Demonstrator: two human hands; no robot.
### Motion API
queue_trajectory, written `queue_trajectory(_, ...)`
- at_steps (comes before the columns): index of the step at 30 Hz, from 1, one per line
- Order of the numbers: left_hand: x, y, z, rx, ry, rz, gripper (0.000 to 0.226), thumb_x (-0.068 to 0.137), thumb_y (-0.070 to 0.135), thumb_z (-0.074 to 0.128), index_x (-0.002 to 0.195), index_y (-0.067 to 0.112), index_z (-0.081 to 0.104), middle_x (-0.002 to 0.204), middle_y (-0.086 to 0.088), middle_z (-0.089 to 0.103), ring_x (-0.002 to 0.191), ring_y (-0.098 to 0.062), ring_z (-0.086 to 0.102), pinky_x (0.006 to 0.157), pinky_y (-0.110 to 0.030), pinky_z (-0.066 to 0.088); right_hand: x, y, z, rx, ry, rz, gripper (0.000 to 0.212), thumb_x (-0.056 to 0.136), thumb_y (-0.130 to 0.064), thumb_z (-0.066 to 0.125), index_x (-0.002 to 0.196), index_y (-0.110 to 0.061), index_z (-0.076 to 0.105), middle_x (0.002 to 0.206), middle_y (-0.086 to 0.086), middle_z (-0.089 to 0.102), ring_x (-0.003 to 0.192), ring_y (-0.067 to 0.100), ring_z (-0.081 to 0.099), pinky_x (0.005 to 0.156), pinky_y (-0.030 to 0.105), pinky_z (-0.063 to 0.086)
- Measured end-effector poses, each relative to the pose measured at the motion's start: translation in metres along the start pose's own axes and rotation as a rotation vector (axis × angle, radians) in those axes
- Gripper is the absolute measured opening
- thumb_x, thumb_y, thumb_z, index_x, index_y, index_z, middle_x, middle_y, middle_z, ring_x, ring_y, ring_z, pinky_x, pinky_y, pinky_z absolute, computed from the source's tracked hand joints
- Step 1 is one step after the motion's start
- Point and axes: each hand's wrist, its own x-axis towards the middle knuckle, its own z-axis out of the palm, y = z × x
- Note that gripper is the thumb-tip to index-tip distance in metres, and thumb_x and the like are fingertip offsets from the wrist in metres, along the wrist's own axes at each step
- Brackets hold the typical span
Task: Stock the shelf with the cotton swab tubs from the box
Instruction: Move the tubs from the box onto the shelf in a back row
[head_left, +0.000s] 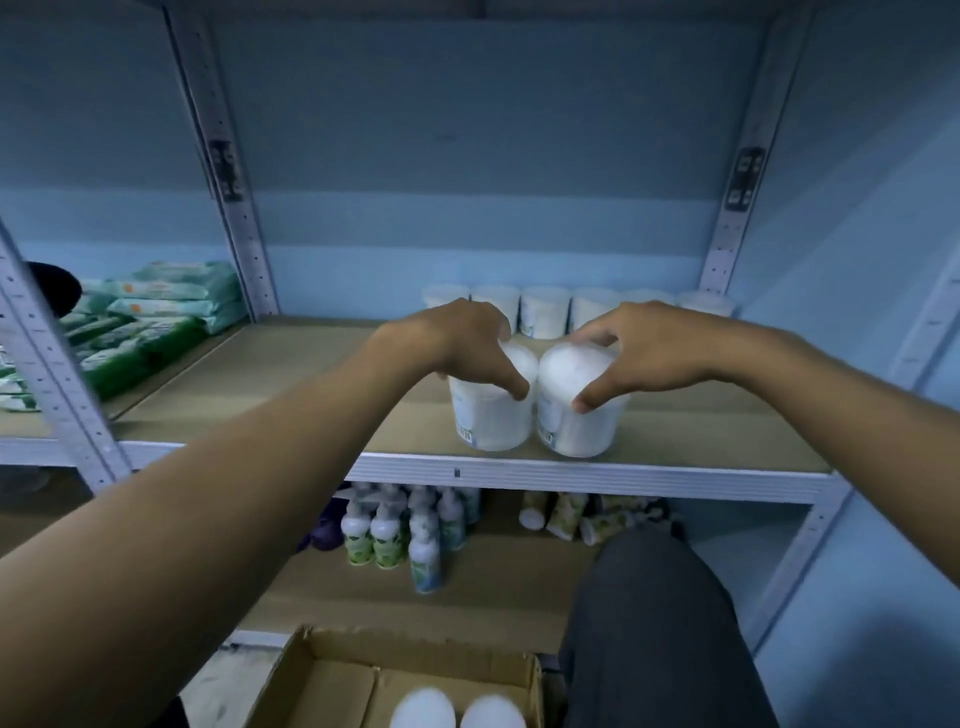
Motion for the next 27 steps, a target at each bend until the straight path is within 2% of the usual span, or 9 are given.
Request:
queue_trajectory(3,0.019,0.006,0.005,0.003,-0.016,0.014,0.082,0.062,0.067,0.073,0.132,0.029,0.055,0.126,0.005,0.06,0.108,-0.022,0.062,0.092,-0.04,0.054,0.009,0.014,0.001,-0.001,-0.013,0.032,0.065,0.064,-0.061,0.081,0.12,-0.029,0.067,0.117,-0.009,0.067,0.103,0.016,0.061,0.094,0.039,0.052)
queue_trajectory(7,0.038,0.008,0.013,-0.034,-0.04,0.008,0.085,0.066,0.063,0.076,0.14,0.03,0.049,0.135,0.005,0.054,0.114,-0.021,0.06,0.094,-0.036,0.053,0.023,0.027,0.006,0.002,-0.047,0.065,0.067,0.065,-0.062,0.08,0.121,-0.028,0.066,0.118,-0.008,0.067,0.105,0.016,0.061,0.095,0.037,0.051)
queue_trajectory(13,0.055,0.008,0.024,-0.025,-0.076,0.027,0.082,0.069,0.061,0.076,0.14,0.03,0.049,0.138,0.004,0.053,0.114,-0.021,0.06,0.096,-0.037,0.051,0.038,0.042,0.017,0.032,-0.079,0.107,0.082,0.063,-0.063,0.081,0.135,-0.028,0.059,0.131,-0.009,0.061,0.116,0.015,0.057,0.099,0.032,0.047)
queue_trajectory(21,0.063,0.008,0.031,-0.048,-0.076,0.065,0.086,0.066,0.069,0.076,0.139,0.034,0.049,0.146,0.01,0.046,0.128,-0.017,0.05,0.101,-0.035,0.045,0.041,0.053,0.028,0.076,-0.123,0.159,0.083,0.067,-0.066,0.078,0.141,-0.04,0.05,0.148,-0.012,0.047,0.133,0.014,0.046,0.11,0.035,0.038)
queue_trajectory(24,0.059,0.006,0.032,-0.026,-0.031,0.108,0.082,0.065,0.064,0.08,0.137,0.035,0.052,0.144,0.01,0.047,0.13,-0.016,0.046,0.099,-0.032,0.043,0.038,0.048,0.031,0.061,-0.058,0.145,0.091,0.059,-0.065,0.083,0.14,-0.041,0.049,0.147,-0.013,0.048,0.131,0.015,0.047,0.103,0.032,0.042)
queue_trajectory(27,0.055,0.002,0.039,-0.036,0.035,0.143,0.072,0.066,0.054,0.085,0.131,0.035,0.06,0.137,0.01,0.053,0.125,-0.014,0.051,0.093,-0.028,0.044,0.037,0.038,0.043,0.073,-0.013,0.108,0.083,0.063,-0.052,0.088,0.137,-0.043,0.052,0.144,-0.01,0.051,0.126,0.016,0.05,0.098,0.033,0.046)
